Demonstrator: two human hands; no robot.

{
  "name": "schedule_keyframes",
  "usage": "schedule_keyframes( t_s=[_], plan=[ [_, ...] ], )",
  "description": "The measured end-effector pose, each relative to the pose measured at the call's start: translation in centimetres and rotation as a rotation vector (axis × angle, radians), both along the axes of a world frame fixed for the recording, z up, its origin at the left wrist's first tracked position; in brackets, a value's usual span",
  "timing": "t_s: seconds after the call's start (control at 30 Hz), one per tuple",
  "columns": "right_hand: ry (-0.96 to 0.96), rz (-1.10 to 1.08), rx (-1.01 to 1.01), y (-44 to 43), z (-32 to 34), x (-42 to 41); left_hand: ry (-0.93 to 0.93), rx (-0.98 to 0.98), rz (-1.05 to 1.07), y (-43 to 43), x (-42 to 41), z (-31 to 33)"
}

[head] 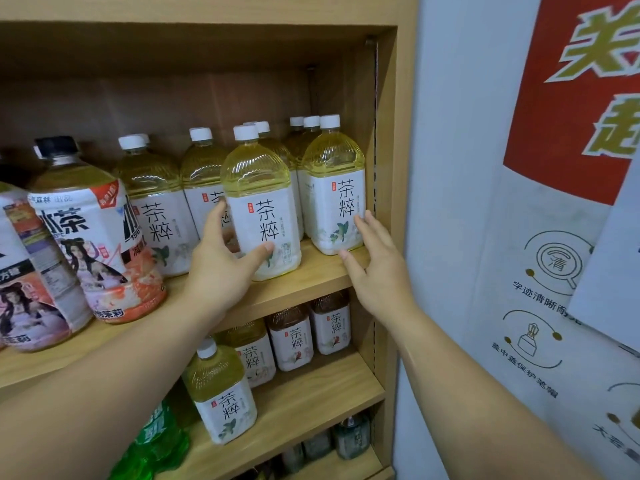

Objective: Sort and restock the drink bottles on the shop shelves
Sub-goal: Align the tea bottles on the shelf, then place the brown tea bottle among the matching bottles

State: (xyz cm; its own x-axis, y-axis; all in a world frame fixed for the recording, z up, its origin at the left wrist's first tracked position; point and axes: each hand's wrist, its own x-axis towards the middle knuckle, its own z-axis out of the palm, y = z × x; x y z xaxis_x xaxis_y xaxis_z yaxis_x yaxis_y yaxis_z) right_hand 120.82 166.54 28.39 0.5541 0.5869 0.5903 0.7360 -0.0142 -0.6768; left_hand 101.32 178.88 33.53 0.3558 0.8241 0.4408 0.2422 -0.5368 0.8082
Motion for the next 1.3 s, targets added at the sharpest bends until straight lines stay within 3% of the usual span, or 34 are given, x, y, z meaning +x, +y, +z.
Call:
schedule_keyframes(
  t_s=[0.37, 0.57, 0.8, 0.87, 1.0, 1.13, 1.3],
  plan=[
    [0.073, 0.126, -0.027, 0.0, 0.7, 1.4, 0.009, 0.025, 0.012, 0.1, 3.7, 0.3],
    [-0.050, 0.060, -0.180, 0.1, 0.6, 0.6, 0.027, 0.045, -0.011, 0.1, 3.6, 0.5],
    [0.040, 0.100, -0.210, -0.4, 1.6, 0.5, 0.171, -0.008, -0.073, -1.2, 1.6, 2.4],
    [0.077, 0.093, -0.164, -0.9, 2.8, 0.1, 0.211, 0.031, -0.101, -2.4, 0.1, 3.7],
    [-0.060, 0.006, 0.115, -1.7, 8.4, -2.2, 0.217, 0.229, -0.091, -4.7, -2.8, 7.6],
    [-0.147, 0.089, 0.389, -1.7, 17.4, -4.7, -0.016, 0.424, -0.065, -6.2, -4.6, 14.4],
    [-0.097, 0.177, 0.466, -0.5, 27.1, -5.8, -0.215, 0.602, -0.022, -6.6, -5.6, 23.3]
  ],
)
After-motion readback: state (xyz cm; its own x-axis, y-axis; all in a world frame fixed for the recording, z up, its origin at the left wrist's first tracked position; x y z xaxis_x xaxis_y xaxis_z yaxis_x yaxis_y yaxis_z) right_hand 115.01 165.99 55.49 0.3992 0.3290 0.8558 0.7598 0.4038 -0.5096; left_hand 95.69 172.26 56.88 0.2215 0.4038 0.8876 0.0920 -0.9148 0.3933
